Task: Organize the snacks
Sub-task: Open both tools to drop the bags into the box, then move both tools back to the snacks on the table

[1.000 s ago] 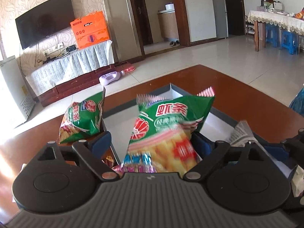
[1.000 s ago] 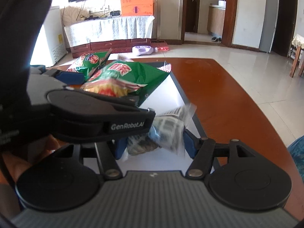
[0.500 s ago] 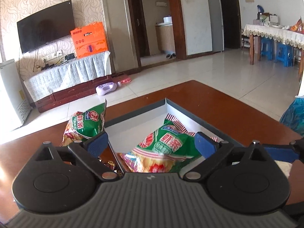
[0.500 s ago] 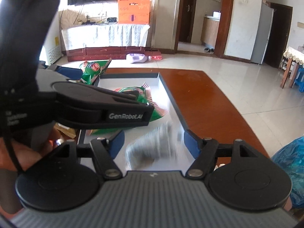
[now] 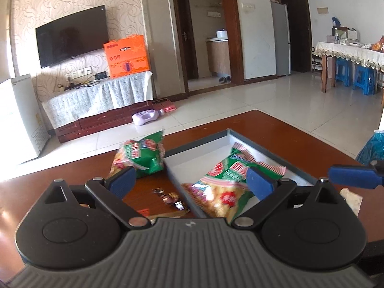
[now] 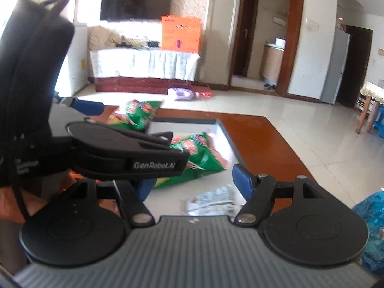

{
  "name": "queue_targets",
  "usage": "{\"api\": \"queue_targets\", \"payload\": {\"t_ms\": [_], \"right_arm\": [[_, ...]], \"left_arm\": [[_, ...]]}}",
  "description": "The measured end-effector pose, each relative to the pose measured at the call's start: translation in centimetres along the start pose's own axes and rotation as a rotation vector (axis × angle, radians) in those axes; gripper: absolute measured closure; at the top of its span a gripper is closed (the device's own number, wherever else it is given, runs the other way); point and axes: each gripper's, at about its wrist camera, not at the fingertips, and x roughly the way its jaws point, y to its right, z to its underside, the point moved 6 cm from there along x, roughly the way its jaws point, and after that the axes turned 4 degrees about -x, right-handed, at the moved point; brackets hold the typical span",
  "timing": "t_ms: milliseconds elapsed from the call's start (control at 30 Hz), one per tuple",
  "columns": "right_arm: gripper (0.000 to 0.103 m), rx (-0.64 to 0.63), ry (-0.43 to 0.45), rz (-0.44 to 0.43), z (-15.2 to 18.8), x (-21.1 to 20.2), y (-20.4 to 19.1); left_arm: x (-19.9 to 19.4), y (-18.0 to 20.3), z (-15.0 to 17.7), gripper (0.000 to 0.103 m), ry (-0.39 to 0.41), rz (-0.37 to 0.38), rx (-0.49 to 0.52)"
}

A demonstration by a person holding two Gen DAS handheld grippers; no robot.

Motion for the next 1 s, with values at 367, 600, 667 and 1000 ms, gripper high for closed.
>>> {"api": "queue_targets", "payload": {"t_ms": [367,600,667,1000], "right_arm": [[0.033,-0.085,0.029,-0.119,0.3,-0.3,-8.9],[0.033,-0.144,-0.013,-0.137,1.5,0.8,-13.3],[0.033,-0.137,-0.035,-0.136,1.7,1.6,-13.6],[0.055,-0.14,-0.092,-0.103,2.7,6.1,-11.0]], "left_arm": [[-4.5,-11.3,4.4,0.003,-0.013,-0.1,-0.049],[-4.0,-19.0,8.2,0.003,-0.104,-0.159,-0.063],[-4.0,-20.2,9.1,0.003,-0.122,-0.147,-0.079],[-1.2,-15.4,10.6,0.004,-0.111,-0.023,-0.071]]}}
